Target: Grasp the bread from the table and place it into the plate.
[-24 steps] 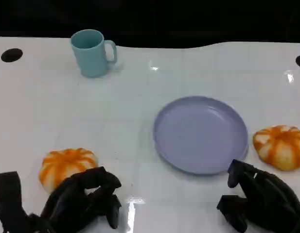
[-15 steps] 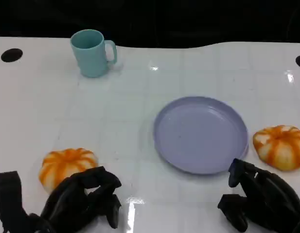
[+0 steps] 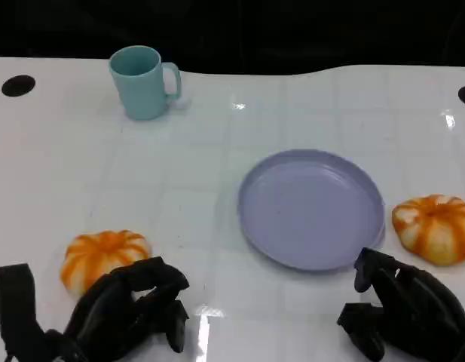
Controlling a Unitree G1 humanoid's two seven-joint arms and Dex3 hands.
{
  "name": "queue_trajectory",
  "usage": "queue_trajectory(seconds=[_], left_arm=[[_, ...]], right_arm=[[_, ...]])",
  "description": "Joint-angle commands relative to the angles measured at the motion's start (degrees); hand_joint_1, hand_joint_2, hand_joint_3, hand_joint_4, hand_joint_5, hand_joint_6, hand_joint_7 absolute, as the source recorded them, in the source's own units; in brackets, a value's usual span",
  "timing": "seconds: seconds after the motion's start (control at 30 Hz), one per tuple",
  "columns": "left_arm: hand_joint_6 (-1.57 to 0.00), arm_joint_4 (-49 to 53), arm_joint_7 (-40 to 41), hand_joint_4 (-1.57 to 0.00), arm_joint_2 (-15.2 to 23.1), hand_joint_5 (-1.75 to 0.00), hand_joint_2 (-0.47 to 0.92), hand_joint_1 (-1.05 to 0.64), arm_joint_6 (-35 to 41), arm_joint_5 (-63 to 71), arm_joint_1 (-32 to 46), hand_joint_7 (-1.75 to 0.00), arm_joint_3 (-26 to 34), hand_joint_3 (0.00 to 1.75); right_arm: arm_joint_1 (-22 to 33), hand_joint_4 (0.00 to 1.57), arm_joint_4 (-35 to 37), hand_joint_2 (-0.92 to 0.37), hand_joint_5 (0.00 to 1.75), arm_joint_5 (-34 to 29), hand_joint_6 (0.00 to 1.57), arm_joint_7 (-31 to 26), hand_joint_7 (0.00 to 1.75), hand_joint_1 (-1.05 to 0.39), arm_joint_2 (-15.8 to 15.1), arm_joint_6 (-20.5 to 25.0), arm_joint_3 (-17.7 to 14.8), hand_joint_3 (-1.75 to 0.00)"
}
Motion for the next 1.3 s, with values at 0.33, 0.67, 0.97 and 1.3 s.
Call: queue_trajectory(seconds=[0.33,0.67,0.97,1.3], left_arm=[[-1.13,-2.72,0.34,-1.08,0.62,-0.9,0.92,-0.6,-10.9,1.47,2.38,-0.27,0.52,0.25],[-0.77,-6.57,4.71,-0.87,6.53,-0.73,0.92,-0.55,-23.59,12.38,2.83,-0.06,-2.27,0.18],[-0.69,-15.13,14.27,-0.66,10.98,-0.92,0.88,-0.43,-25.17,22.3,5.17,-0.03,-4.77,0.0],[-0.06,-28.57,35.45,-0.18,17.47,-1.34,0.84,-0.57,-25.26,53.77,7.67,-0.94,-8.29,0.0]], right_arm=[[-0.26,1.15,-0.15,-0.92,1.75,-0.04,0.96,0.05,1.75,-0.61,-0.24,-1.51,-0.31,-0.47],[-0.73,1.13,0.33,-0.92,1.75,0.81,0.95,0.66,1.7,-0.62,0.0,-0.56,-0.31,-0.46],[-0.86,1.14,1.24,-0.92,1.75,0.18,0.96,1.28,1.7,-0.62,0.23,-2.59,-0.22,-0.47],[-1.11,1.14,1.87,-0.92,1.75,0.16,0.96,1.4,1.69,-0.61,0.49,-3.32,-0.21,-0.47]])
